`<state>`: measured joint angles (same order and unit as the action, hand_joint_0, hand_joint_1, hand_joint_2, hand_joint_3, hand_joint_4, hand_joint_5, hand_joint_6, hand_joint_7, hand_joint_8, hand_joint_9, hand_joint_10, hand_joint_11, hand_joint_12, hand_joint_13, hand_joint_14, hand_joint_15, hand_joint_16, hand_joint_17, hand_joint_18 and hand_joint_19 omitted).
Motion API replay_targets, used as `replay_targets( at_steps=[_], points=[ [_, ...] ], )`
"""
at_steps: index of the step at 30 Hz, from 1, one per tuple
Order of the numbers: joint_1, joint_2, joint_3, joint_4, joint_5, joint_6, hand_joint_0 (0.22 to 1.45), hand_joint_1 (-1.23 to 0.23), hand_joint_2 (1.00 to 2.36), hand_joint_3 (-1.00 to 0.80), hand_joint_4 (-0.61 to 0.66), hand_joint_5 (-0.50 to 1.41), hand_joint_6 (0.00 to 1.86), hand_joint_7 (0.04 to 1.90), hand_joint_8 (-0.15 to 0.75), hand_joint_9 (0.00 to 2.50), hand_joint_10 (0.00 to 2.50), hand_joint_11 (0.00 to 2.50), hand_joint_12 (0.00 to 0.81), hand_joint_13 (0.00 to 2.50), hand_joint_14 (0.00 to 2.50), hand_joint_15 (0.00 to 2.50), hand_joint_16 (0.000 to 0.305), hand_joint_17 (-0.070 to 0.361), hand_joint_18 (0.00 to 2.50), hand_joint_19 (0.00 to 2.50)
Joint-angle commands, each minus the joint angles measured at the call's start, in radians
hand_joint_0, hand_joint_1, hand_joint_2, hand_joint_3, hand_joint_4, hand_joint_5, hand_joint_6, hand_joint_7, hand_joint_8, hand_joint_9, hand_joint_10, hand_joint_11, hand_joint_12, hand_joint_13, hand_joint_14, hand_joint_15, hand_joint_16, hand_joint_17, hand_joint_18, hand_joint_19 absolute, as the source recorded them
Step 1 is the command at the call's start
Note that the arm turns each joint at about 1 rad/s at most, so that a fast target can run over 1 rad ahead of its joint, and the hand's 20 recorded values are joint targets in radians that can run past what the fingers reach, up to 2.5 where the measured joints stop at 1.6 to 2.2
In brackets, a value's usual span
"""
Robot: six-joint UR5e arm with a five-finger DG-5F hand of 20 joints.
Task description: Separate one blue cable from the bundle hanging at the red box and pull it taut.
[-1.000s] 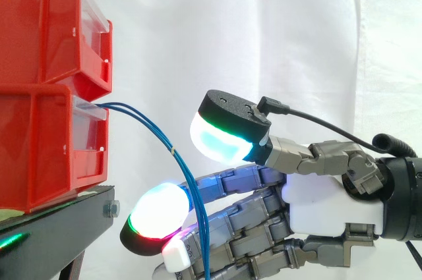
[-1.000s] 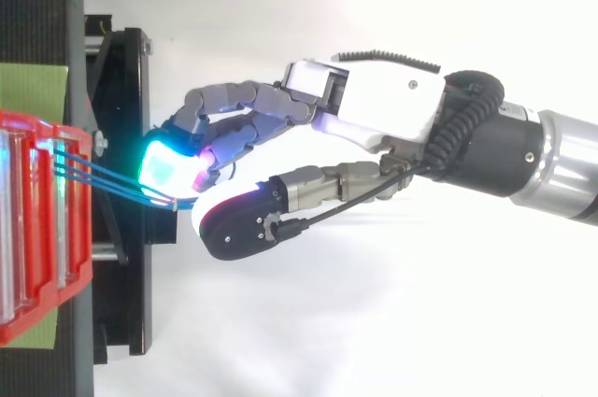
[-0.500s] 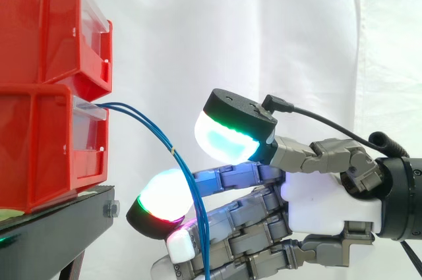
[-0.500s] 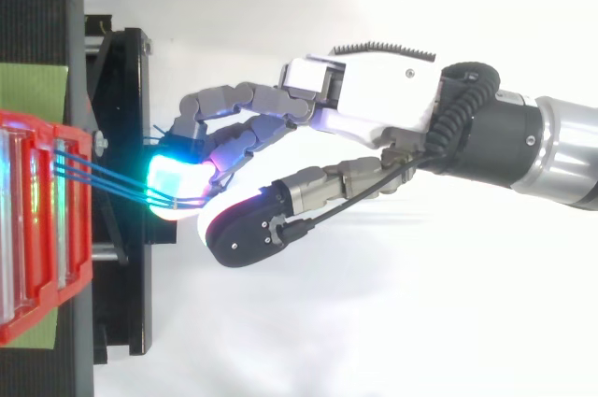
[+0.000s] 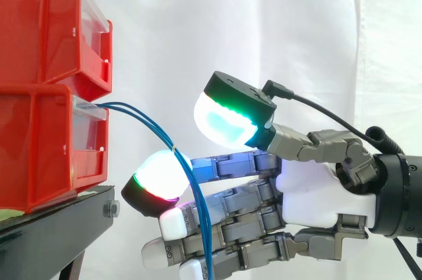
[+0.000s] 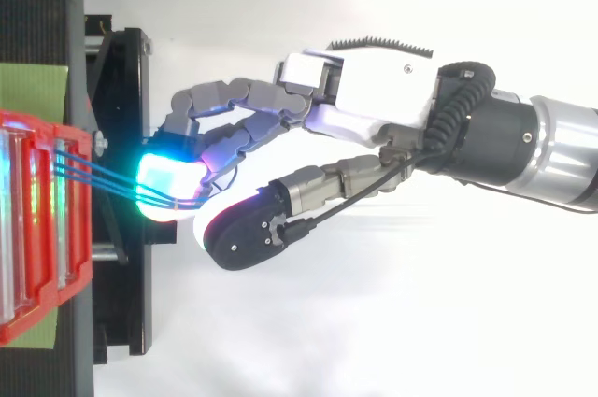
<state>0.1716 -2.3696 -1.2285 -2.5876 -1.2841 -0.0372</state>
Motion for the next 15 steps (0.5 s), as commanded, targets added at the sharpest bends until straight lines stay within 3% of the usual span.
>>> replay_targets(
  at_steps=[1, 15],
  points=[
    [0.0, 0.0, 0.0, 0.003, -0.001, 0.0, 0.61, -0.64, 1.0, -0.46, 0.19, -0.13, 0.5, 1.24, 0.293, 0.74, 0.02, 0.51, 0.291, 0.6, 0.01, 0.32, 0.036, 0.08, 0.51, 0.42],
    [0.003, 0.0, 0.0, 0.007, 0.0, -0.012, 0.61, -0.63, 1.0, -0.46, 0.18, -0.13, 0.5, 1.25, 0.293, 0.74, 0.02, 0.51, 0.294, 0.61, 0.01, 0.31, 0.035, 0.08, 0.52, 0.43]
  ],
)
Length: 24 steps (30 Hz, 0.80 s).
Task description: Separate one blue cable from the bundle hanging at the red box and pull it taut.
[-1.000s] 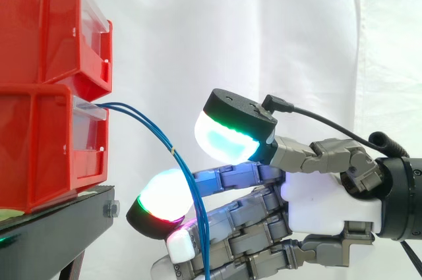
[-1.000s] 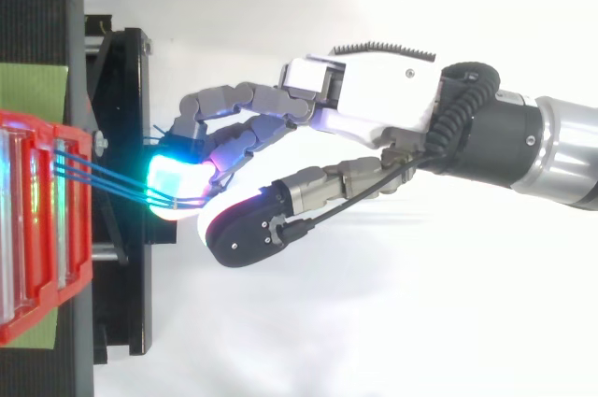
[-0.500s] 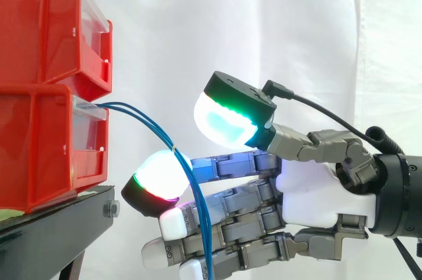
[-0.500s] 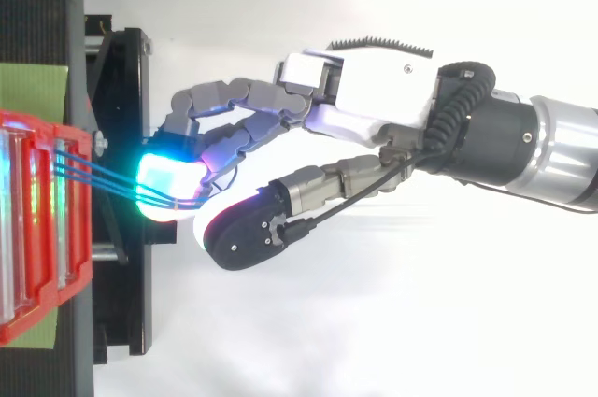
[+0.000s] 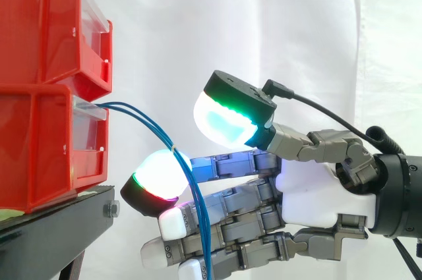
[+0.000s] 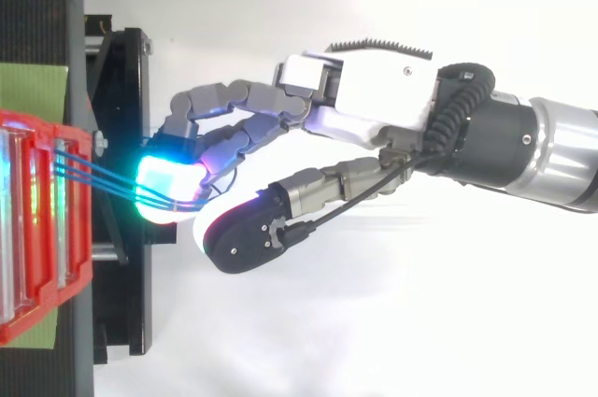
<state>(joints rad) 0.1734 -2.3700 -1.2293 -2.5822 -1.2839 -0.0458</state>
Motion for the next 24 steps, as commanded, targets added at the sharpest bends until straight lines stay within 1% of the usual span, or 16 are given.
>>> replay_targets(
  at_steps=[1, 8, 11, 13, 17, 18, 19, 22, 24],
  points=[
    [0.003, 0.0, -0.001, 0.008, 0.003, -0.006, 0.61, -0.63, 1.0, -0.46, 0.19, -0.13, 0.5, 1.25, 0.291, 0.74, 0.02, 0.52, 0.293, 0.62, 0.01, 0.32, 0.035, 0.08, 0.52, 0.43],
    [0.005, -0.002, -0.001, 0.019, 0.003, -0.019, 0.61, -0.63, 1.0, -0.46, 0.19, -0.12, 0.5, 1.26, 0.293, 0.74, 0.02, 0.51, 0.293, 0.62, 0.01, 0.32, 0.035, 0.08, 0.52, 0.43],
    [0.008, 0.0, -0.001, 0.027, 0.006, -0.023, 0.61, -0.63, 1.0, -0.45, 0.19, -0.12, 0.5, 1.26, 0.292, 0.74, 0.02, 0.51, 0.294, 0.62, 0.01, 0.32, 0.035, 0.08, 0.52, 0.44],
    [0.006, -0.002, -0.001, 0.02, 0.002, -0.023, 0.61, -0.63, 1.0, -0.46, 0.19, -0.12, 0.5, 1.26, 0.29, 0.74, 0.02, 0.51, 0.294, 0.62, 0.01, 0.32, 0.035, 0.08, 0.52, 0.44],
    [0.008, -0.003, -0.001, 0.024, 0.003, -0.025, 0.61, -0.63, 1.0, -0.45, 0.18, -0.12, 0.5, 1.26, 0.291, 0.74, 0.02, 0.51, 0.295, 0.62, 0.01, 0.32, 0.035, 0.08, 0.52, 0.44],
    [0.008, -0.023, -0.001, 0.024, 0.005, -0.022, 0.61, -0.63, 1.0, -0.45, 0.19, -0.12, 0.5, 1.26, 0.291, 0.74, 0.02, 0.51, 0.295, 0.62, 0.01, 0.33, 0.036, 0.08, 0.52, 0.44],
    [0.008, -0.025, 0.001, 0.025, -0.002, -0.02, 0.61, -0.63, 1.0, -0.45, 0.18, -0.12, 0.5, 1.27, 0.292, 0.74, 0.02, 0.51, 0.295, 0.62, 0.01, 0.33, 0.036, 0.08, 0.52, 0.44],
    [0.008, -0.037, 0.002, 0.043, 0.0, -0.022, 0.61, -0.63, 1.01, -0.45, 0.18, -0.12, 0.5, 1.27, 0.294, 0.74, 0.02, 0.51, 0.296, 0.63, 0.01, 0.33, 0.035, 0.08, 0.52, 0.44],
    [0.009, -0.037, 0.002, 0.04, 0.003, -0.022, 0.61, -0.63, 1.01, -0.45, 0.18, -0.12, 0.5, 1.27, 0.294, 0.74, 0.02, 0.51, 0.295, 0.63, 0.01, 0.33, 0.036, 0.08, 0.53, 0.44]
  ],
)
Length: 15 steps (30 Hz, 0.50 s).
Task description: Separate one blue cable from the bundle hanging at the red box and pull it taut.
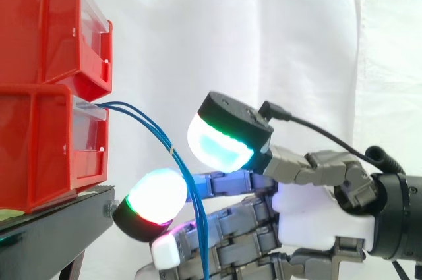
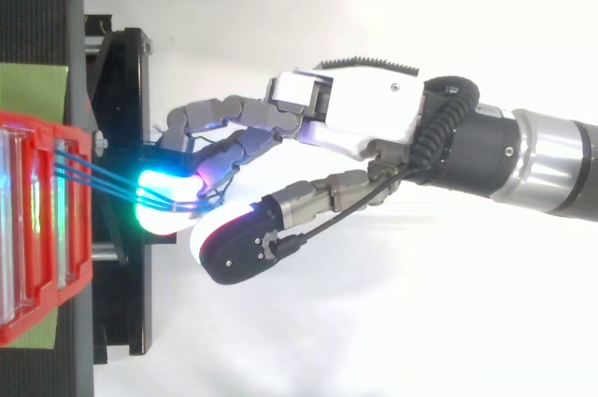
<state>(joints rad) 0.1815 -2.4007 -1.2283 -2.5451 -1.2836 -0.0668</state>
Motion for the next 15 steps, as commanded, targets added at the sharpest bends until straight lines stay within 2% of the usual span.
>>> replay_targets(
  at_steps=[1, 15],
  points=[
    [0.001, -0.005, 0.001, -0.001, 0.0, -0.001, 0.61, -0.63, 1.0, -0.45, 0.19, -0.12, 0.5, 1.27, 0.294, 0.74, 0.02, 0.51, 0.296, 0.63, 0.01, 0.33, 0.036, 0.08, 0.53, 0.44],
    [0.001, -0.006, 0.001, 0.008, -0.002, -0.002, 0.62, -0.54, 1.01, -0.41, 0.17, -0.13, 0.53, 1.25, 0.297, 0.76, 0.02, 0.52, 0.294, 0.64, 0.01, 0.33, 0.036, 0.08, 0.54, 0.45]
  ],
)
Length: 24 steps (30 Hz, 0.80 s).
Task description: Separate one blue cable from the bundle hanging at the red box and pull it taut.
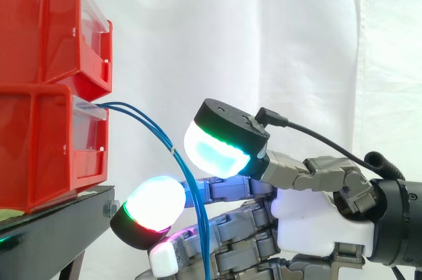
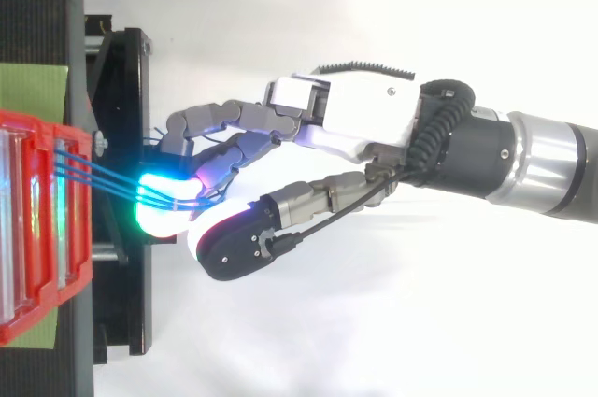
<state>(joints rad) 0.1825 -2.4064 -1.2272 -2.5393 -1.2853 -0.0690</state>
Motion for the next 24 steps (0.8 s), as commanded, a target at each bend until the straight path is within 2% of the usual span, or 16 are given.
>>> replay_targets(
  at_steps=[1, 5, 12, 17, 24],
  points=[
    [0.0, 0.001, 0.002, 0.004, 0.0, 0.0, 0.62, -0.54, 1.01, -0.41, 0.17, -0.13, 0.54, 1.24, 0.296, 0.76, 0.02, 0.51, 0.294, 0.64, 0.01, 0.33, 0.036, 0.08, 0.54, 0.45],
    [-0.008, 0.001, 0.009, 0.004, -0.003, 0.001, 0.63, -0.54, 1.01, -0.4, 0.16, -0.13, 0.57, 1.2, 0.301, 0.76, 0.02, 0.52, 0.296, 0.65, 0.01, 0.33, 0.036, 0.081, 0.54, 0.44],
    [-0.021, 0.001, 0.031, -0.006, -0.035, 0.001, 0.64, -0.63, 1.01, -0.37, 0.15, -0.15, 0.65, 1.11, 0.298, 0.76, 0.02, 0.54, 0.295, 0.64, 0.01, 0.33, 0.036, 0.08, 0.54, 0.45],
    [-0.021, 0.001, 0.031, -0.006, -0.035, 0.0, 0.64, -0.67, 1.01, -0.38, 0.15, -0.18, 0.74, 0.97, 0.292, 0.75, 0.02, 0.54, 0.295, 0.64, 0.01, 0.33, 0.036, 0.08, 0.54, 0.44],
    [-0.021, 0.001, 0.032, -0.006, -0.035, -0.008, 0.64, -0.69, 1.01, -0.34, 0.15, -0.2, 0.82, 0.91, 0.292, 0.75, 0.02, 0.57, 0.297, 0.66, 0.01, 0.35, 0.035, 0.08, 0.55, 0.45]
  ],
)
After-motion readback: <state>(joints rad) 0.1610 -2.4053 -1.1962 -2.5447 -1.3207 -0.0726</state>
